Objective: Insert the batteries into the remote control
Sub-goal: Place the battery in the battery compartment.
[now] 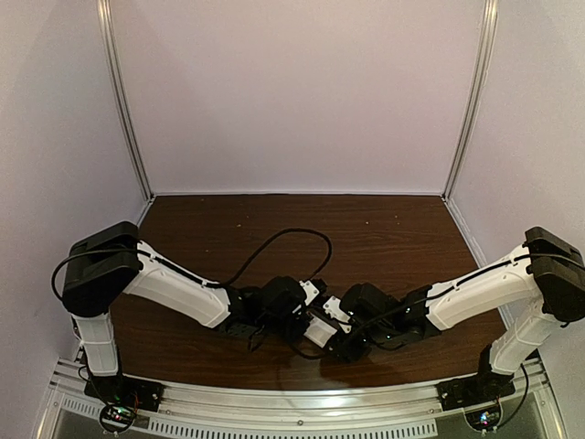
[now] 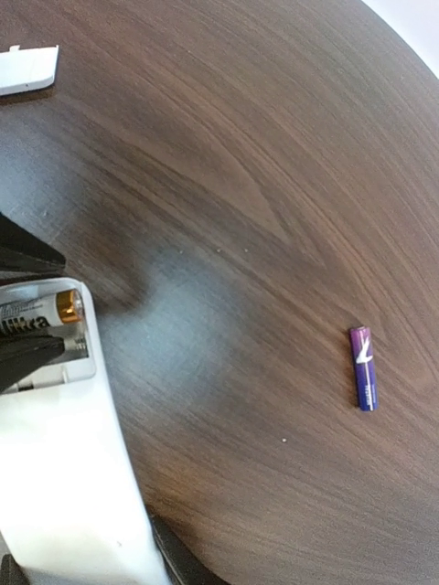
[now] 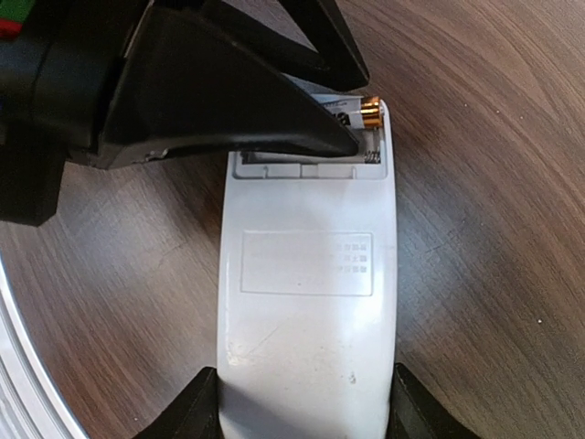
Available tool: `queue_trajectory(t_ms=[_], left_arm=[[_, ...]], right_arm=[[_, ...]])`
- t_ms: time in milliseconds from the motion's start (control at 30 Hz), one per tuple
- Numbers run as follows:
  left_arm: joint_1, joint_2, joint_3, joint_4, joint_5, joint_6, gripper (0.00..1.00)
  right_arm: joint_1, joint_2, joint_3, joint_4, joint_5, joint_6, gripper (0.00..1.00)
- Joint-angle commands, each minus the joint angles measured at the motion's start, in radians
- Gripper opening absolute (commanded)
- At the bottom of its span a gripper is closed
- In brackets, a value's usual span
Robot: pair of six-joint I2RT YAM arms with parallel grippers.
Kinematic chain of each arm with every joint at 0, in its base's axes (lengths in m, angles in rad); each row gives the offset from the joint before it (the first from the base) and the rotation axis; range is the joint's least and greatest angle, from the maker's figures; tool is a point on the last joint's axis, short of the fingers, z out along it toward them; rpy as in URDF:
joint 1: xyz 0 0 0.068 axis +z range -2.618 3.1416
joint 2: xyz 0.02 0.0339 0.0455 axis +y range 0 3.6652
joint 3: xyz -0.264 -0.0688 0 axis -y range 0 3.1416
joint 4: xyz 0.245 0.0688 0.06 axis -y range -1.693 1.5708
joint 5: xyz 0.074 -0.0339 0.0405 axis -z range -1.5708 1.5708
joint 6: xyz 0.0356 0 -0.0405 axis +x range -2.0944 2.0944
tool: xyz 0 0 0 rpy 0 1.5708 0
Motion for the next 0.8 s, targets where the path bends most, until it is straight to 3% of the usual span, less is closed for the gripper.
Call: queue_trajectory(t_ms=[0,200,767], left_arm=[[0.021,0.037,-0.013,-0.143,-0.078,0.001,0.26],[0.021,0.026,-0.013,-0.142,-0.042,0.005,0.3],[0.047,-0.183,-0.151,0.11,0.211,0.065,0.41]], right_arm=[[0.005,-0.024,-0.027,-0.068,0.013,0.001,0.0],[0.004,-0.023,-0.023,-0.066,0.013,0.003,0.0],[0.004,-0.034,-0.018,-0.078,-0.01,-0.061,0.0]])
